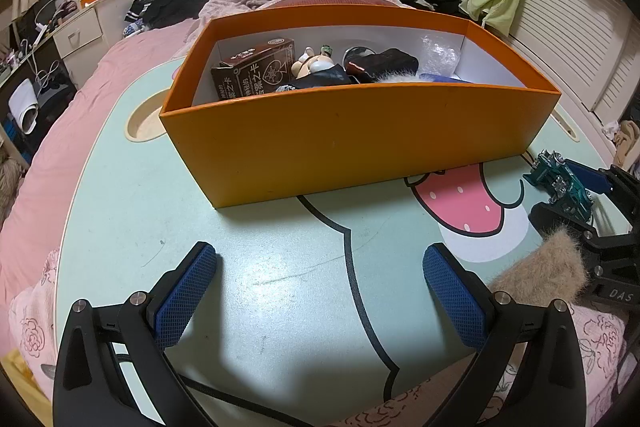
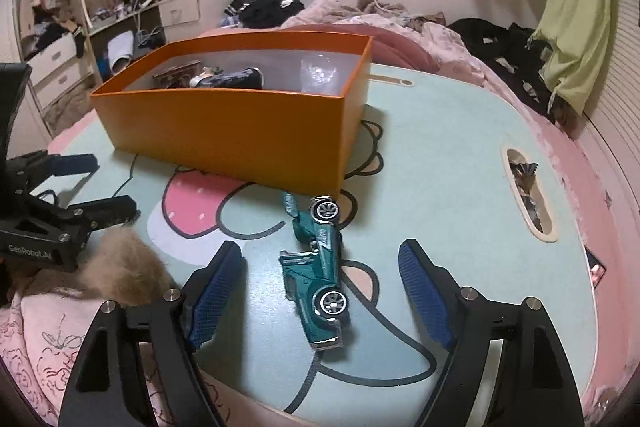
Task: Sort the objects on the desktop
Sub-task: 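Grasp the beige pom-pom with the left gripper while the right approaches the green toy car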
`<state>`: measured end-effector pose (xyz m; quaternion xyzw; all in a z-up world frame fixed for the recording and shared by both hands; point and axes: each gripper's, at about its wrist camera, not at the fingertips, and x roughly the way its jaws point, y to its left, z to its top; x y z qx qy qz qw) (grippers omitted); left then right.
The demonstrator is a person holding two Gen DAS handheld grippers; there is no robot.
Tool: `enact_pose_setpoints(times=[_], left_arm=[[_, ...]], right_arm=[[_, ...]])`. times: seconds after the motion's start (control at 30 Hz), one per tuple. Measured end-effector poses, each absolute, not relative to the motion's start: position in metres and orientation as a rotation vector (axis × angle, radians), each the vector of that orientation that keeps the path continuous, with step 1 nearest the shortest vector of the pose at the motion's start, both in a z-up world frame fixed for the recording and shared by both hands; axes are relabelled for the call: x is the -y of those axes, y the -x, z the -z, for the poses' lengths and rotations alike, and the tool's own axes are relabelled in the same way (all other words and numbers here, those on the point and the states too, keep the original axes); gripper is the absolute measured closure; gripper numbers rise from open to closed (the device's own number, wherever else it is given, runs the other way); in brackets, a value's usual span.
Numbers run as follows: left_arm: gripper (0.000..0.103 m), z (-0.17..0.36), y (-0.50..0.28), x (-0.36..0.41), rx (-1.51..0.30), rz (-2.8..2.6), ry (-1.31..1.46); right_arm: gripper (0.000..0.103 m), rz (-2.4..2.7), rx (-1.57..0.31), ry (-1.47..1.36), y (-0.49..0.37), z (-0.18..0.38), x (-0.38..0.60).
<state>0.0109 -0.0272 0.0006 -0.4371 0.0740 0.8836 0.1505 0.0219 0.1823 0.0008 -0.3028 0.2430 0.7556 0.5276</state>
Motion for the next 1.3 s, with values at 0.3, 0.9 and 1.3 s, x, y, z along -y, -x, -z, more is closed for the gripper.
enact_pose_setpoints(times=[0.3, 0.9, 1.3], left_arm=[[0.001, -0.025, -0.02, 0.046, -0.056, -2.52, 1.114], [0.072, -0.016, -0.038, -0.029, -0.293, -2.112, 1.104], [0.073, -0.007, -0.014, 0.019, -0.011, -2.393, 1.183]], right_arm=[[0.022, -1.805, -0.592, 0.698, -0.03, 0.002, -0.177], [0.022, -1.765, -0.611, 0.654, -0.042, 0.003, -0.176], [0.021, -1.775, -0.577, 0.714, -0.027, 0.002, -0.178]])
